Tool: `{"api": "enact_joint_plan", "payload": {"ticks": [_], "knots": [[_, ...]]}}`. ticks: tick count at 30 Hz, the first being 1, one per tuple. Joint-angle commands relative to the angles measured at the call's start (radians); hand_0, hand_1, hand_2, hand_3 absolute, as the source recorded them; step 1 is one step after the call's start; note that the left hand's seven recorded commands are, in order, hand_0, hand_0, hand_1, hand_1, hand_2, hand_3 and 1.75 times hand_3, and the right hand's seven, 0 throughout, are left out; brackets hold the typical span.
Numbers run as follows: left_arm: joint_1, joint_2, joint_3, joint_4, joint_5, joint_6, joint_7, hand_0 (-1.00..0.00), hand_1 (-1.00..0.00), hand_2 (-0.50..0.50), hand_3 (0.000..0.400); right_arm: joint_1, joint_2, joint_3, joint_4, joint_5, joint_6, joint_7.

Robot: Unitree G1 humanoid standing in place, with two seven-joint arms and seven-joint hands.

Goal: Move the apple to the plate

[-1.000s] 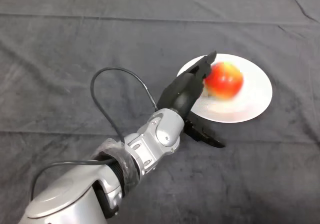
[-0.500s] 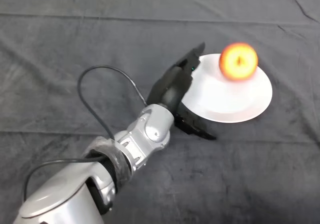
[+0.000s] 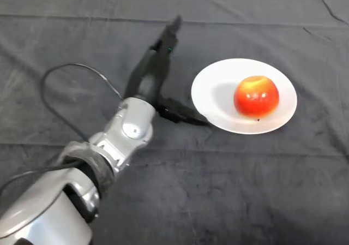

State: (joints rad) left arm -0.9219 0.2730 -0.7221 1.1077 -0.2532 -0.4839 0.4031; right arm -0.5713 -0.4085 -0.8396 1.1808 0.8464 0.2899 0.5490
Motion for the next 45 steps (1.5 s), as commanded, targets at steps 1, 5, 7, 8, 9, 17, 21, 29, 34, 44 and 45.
{"api": "enact_joint_plan", "payload": {"ticks": [1, 5, 7, 8, 9, 17, 21, 29, 34, 44, 45], "knots": [[0.046, 0.073, 0.044, -0.017, 0.009, -0.026, -0.006, 0.0, 0.0, 0.0, 0.0, -0.03, -0.022, -0.0158, 0.031, -0.0025, 0.003, -0.0022], [0.078, 0.123, 0.095, -0.044, 0.006, -0.039, -0.013, 0.0, 0.0, 0.0, 0.0, -0.03, -0.022, -0.0157, 0.03, -0.0026, 0.003, -0.0026], [0.089, 0.133, 0.115, -0.055, 0.01, -0.037, -0.005, 0.0, 0.0, 0.0, 0.0, -0.03, -0.022, -0.0157, 0.029, -0.0027, 0.003, -0.0028], [0.098, 0.146, 0.128, -0.062, 0.009, -0.039, -0.007, 0.0, 0.0, 0.0, 0.0, -0.029, -0.022, -0.0156, 0.029, -0.0027, 0.003, -0.0029], [0.105, 0.156, 0.14, -0.069, 0.009, -0.04, -0.008, 0.0, 0.0, 0.0, 0.0, -0.029, -0.021, -0.0156, 0.029, -0.0028, 0.003, -0.003], [0.207, 0.293, 0.267, -0.138, -0.028, -0.079, -0.055, 0.0, 0.0, 0.0, 0.0, -0.029, -0.02, -0.0152, 0.026, -0.003, 0.003, -0.004], [0.254, 0.324, 0.322, -0.163, -0.033, -0.089, -0.038, 0.0, 0.0, 0.0, 0.0, -0.028, -0.02, -0.0151, 0.025, -0.0031, 0.003, -0.0046], [0.347, 0.387, 0.441, -0.189, -0.066, -0.114, -0.046, 0.0, 0.0, 0.0, 0.0, -0.027, -0.019, -0.0147, 0.023, -0.0033, 0.003, -0.0059], [0.437, 0.432, 0.521, -0.203, -0.101, -0.149, -0.076, 0.0, 0.0, 0.0, 0.0, -0.027, -0.019, -0.0144, 0.021, -0.0034, 0.003, -0.0066], [0.546, 0.461, 0.654, -0.15, -0.139, -0.202, -0.112, 0.0, 0.0, 0.0, 0.0, -0.026, -0.018, -0.0141, 0.019, -0.0034, 0.004, -0.0076], [0.551, 0.461, 0.665, -0.142, -0.142, -0.207, -0.115, 0.0, 0.0, 0.0, 0.0, -0.026, -0.018, -0.0141, 0.019, -0.0034, 0.004, -0.0076]]}}
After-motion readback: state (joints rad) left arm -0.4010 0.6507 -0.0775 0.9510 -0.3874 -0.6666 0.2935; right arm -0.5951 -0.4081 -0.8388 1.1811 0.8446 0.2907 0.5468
